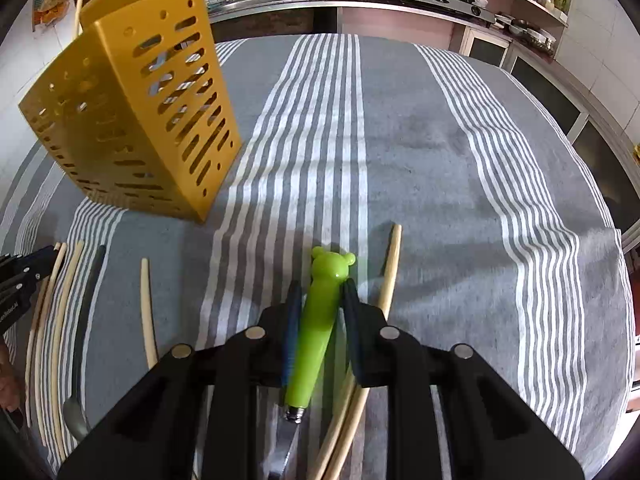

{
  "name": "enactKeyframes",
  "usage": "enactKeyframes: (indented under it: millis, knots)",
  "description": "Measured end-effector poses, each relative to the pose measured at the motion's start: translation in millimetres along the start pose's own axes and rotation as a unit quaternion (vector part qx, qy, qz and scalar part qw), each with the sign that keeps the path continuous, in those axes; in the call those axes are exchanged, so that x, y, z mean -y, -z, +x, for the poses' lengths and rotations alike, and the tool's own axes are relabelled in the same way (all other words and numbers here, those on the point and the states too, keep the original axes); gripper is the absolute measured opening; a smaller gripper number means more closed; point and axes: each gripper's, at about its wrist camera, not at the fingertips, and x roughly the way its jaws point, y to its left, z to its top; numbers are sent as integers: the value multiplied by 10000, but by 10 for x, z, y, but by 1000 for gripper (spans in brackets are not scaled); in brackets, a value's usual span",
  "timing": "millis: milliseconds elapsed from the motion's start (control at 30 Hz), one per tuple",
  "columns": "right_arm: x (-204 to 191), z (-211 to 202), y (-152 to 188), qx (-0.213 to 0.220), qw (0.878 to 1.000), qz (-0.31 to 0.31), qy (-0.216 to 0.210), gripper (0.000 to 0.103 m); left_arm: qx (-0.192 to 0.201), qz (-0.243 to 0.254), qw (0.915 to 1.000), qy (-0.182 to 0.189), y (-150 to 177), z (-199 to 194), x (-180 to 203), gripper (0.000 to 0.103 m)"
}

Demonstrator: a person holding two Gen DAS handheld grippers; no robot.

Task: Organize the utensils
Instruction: 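Grasp the green bear-handled utensil with the right tool while the left tool grasps a chopstick, then carry both items to the yellow basket and drop the green utensil from the right tool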

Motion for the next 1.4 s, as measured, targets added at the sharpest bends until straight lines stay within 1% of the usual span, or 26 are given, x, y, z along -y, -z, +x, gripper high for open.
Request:
enactKeyframes:
  millis: [33,67,167,200,300,367,600,733,933,1133,1200,1400]
  knots:
    - [-5,5,-14,-6,10000,10,5,21,4,3,10000,-23,-1,0,5,5]
    - [6,11,-39,0,10000,14,9,21,-4,-8,10000,-28,2,1,9,4]
    - [35,-26,-25,72,9998,146,-108,18,6,-12,10000,-36,12,-23,15,4]
    - [48,-63,-13,116,9995,196,-229,16,10,-16,10000,-24,16,-29,17,4]
    - [72,-207,13,351,9983,230,-410,16,118,-109,9998,104,22,-120,-24,4]
    - [88,-343,27,559,9967,233,-547,16,297,-178,9992,203,22,-233,-44,4]
    - [80,-856,95,1165,9900,152,-781,16,801,-223,9960,324,-24,-678,-46,4]
    - [58,-1114,129,1495,9852,62,-836,16,1116,-235,9929,342,-37,-935,-55,4]
    - [40,-1347,140,1853,9790,-17,-849,16,1371,-223,9900,263,-35,-1168,-15,4]
    - [19,-1535,115,2163,9725,-60,-867,16,1695,-238,9849,241,-74,-1427,-51,4]
    - [27,-1612,85,2287,9693,-36,-904,16,1908,-250,9811,192,-92,-1548,-51,4]
    - [9,-1837,-47,2604,9616,-95,-864,16,2335,-241,9719,196,-219,-1835,-34,4]
